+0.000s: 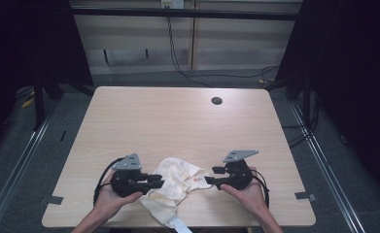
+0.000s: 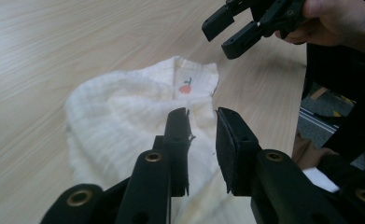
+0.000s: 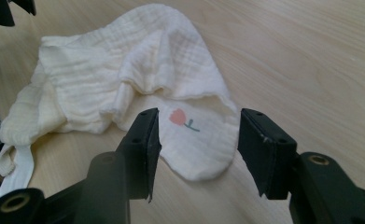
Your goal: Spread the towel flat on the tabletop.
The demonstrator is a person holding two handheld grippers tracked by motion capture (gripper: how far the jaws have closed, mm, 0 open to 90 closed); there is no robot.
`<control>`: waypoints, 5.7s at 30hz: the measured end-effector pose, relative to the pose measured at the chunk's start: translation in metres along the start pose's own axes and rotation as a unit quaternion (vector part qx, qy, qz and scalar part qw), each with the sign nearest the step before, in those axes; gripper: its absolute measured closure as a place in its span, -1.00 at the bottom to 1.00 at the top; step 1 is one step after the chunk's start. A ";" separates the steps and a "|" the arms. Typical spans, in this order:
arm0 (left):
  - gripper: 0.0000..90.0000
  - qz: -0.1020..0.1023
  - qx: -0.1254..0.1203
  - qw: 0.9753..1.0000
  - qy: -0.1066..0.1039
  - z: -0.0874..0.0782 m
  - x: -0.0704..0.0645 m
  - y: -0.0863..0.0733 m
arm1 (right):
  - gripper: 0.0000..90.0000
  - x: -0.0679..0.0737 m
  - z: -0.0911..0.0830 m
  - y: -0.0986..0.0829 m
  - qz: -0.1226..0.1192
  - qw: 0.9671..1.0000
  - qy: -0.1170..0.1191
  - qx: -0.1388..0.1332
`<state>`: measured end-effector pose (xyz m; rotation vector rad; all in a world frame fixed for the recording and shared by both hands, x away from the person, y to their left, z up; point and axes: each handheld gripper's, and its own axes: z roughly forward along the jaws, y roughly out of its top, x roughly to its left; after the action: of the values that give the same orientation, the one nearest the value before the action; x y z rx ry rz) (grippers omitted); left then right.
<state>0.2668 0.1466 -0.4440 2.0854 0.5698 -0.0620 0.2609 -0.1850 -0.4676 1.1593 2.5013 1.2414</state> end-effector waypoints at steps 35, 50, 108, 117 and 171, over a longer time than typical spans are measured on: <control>0.52 0.087 0.116 0.989 0.032 0.065 -0.020 -0.021 | 0.03 -0.004 0.012 -0.010 0.008 1.000 0.005 0.009; 0.94 0.003 0.048 0.998 -0.036 0.048 -0.004 -0.014 | -0.03 -0.006 0.013 -0.010 0.018 1.000 0.011 0.008; 0.96 -0.075 -0.081 0.991 0.070 -0.064 0.067 -0.040 | 0.86 0.000 0.021 -0.020 -0.018 0.999 0.019 0.023; 0.96 -0.051 -0.102 0.992 0.055 -0.060 0.054 -0.025 | 0.97 -0.006 -0.003 -0.004 -0.013 0.999 0.032 -0.038; 0.96 0.067 -0.199 0.974 0.082 -0.150 -0.002 0.050 | 0.98 0.022 -0.154 0.101 -0.128 0.979 0.011 -0.158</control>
<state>0.2598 0.2450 -0.3205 1.7393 0.4921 0.2823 0.2406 -0.2297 -0.2887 0.7295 2.2643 1.5078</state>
